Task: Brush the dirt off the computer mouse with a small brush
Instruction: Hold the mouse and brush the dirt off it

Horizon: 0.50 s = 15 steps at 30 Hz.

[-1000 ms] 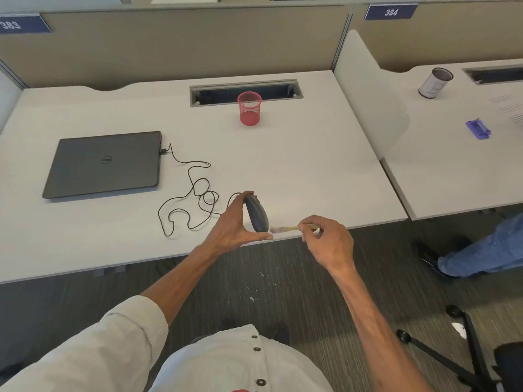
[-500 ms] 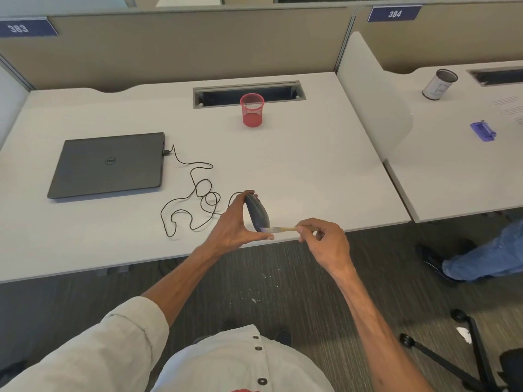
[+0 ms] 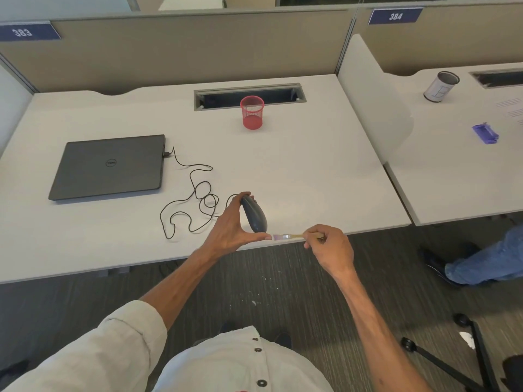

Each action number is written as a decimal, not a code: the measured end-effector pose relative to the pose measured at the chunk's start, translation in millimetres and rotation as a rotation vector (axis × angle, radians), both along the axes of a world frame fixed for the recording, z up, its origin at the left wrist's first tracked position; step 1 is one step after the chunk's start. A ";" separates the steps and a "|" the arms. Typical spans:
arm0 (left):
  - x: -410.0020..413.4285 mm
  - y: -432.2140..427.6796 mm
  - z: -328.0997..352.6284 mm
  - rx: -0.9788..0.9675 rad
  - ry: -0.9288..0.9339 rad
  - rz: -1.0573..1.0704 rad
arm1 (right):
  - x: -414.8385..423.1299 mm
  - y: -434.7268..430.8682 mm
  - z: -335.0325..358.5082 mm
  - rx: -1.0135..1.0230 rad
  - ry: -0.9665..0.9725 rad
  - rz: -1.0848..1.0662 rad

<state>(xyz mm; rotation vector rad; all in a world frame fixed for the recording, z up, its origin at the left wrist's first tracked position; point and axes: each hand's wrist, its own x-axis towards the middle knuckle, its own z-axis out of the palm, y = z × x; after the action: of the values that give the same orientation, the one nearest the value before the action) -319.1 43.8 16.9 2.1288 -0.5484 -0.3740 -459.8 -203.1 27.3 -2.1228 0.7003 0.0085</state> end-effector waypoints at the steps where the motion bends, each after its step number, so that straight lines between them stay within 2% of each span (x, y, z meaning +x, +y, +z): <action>1: -0.5 -1.2 -0.3 -0.004 0.001 0.004 | -0.9 -1.2 -1.9 0.008 0.002 -0.038; 3: -1.7 -3.3 -1.4 -0.010 0.002 0.005 | 0.5 0.3 -3.0 0.126 -0.042 -0.138; 6: -4.2 -8.4 -1.8 -0.014 -0.004 0.001 | 14.0 9.9 -0.1 0.522 -0.097 -0.297; 9: -7.0 -15.5 -1.0 -0.011 -0.010 0.000 | 33.0 21.5 0.5 0.853 -0.123 -0.333; 12: -10.0 -23.3 1.0 -0.015 -0.026 0.006 | 50.6 31.0 -0.7 1.025 -0.111 -0.302; 15: -12.0 -30.1 2.8 -0.014 -0.037 0.024 | 63.7 34.9 -0.4 1.076 -0.060 -0.273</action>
<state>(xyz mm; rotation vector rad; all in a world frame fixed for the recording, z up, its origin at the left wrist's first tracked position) -331.1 13.7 19.7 2.1303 -0.5449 -0.3169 -396.1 -168.2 26.9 -0.9919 0.7154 0.1407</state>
